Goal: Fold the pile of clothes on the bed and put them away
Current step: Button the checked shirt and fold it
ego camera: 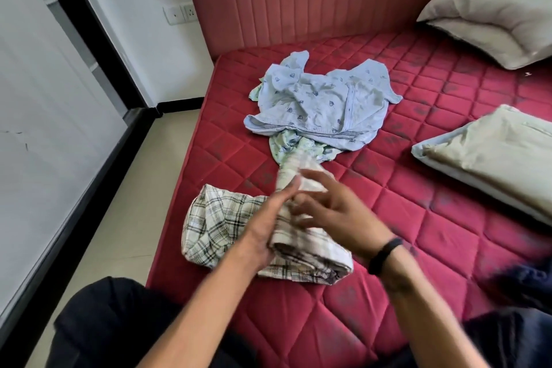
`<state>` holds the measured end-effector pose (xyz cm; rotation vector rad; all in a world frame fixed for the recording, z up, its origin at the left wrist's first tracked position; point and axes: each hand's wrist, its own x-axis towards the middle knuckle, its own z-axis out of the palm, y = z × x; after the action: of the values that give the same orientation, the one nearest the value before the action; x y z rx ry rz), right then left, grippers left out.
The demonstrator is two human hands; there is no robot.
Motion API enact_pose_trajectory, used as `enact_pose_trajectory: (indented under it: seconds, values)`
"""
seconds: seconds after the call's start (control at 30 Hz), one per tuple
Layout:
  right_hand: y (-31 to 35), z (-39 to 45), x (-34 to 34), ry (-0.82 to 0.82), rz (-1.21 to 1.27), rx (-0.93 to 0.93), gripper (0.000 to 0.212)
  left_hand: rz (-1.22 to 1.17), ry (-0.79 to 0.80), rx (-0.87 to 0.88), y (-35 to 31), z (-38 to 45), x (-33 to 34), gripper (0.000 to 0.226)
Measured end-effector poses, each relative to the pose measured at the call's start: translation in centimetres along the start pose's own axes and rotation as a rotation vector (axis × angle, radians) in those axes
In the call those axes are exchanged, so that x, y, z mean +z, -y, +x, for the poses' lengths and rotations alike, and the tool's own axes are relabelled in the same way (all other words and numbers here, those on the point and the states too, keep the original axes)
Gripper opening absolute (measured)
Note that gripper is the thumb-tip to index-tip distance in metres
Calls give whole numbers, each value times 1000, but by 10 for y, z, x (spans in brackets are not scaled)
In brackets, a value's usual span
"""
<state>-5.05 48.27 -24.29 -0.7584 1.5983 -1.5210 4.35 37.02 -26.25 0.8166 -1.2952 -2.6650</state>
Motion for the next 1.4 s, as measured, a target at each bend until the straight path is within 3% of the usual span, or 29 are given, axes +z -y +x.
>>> enact_pose_trajectory:
  seconds: [0.1, 0.2, 0.27, 0.43, 0.53, 0.63, 0.7, 0.77, 0.8, 0.83, 0.87, 0.9, 0.97, 1.03, 1.17, 1.27, 1.4]
  values:
    - [-27, 11, 41, -132, 40, -43, 25, -117, -85, -47, -3, -15, -51, 42]
    - [-49, 19, 50, -400, -555, -387, 16, -168, -201, -11, -9, -26, -87, 39]
    - [-63, 26, 52, -321, -879, -549, 32, -155, -246, 23, -17, -33, -110, 43]
    - [-92, 41, 79, -103, -1233, -390, 81, -95, -294, 23, -32, -34, -162, 45]
    - [-107, 50, 98, -37, -1338, -356, 87, -150, -278, 3, -31, -31, -188, 44]
    - [-124, 53, 111, -16, -1407, -326, 88, -98, -360, -13, -26, -29, -198, 41]
    - [-131, 53, 115, -2, -1425, -321, 89, 163, -558, 162, -16, -22, -203, 38]
    - [-132, 53, 115, -9, -1435, -327, 89, 682, -850, 602, -7, -20, -201, 36]
    - [-131, 55, 116, -4, -1445, -324, 89, 913, -907, 848, -6, -21, -197, 34]
    - [-131, 55, 116, 4, -1452, -325, 89, 1087, -861, 1027, -8, -21, -188, 33]
    - [-131, 56, 116, 18, -1455, -322, 88, 1233, -757, 1095, -12, -19, -179, 32]
    - [-133, 57, 115, 39, -1456, -315, 86, 1353, -645, 1058, -14, -15, -169, 34]
    - [-135, 60, 111, 93, -1451, -313, 80, 1570, -532, 820, -7, 4, -162, 48]
    - [-132, 64, 104, 130, -1408, -315, 77, 1690, -548, 641, 6, 23, -169, 59]
    - [-123, 79, 80, 242, -1426, -329, 75, 1762, -672, 556, 24, 34, -192, 68]
    - [-124, 92, 63, 142, -1373, -282, 79, 1701, -770, 494, 28, 30, -191, 65]
    - [-131, 101, 53, -149, -1186, -85, 89, 1638, -790, 431, 29, 26, -189, 67]
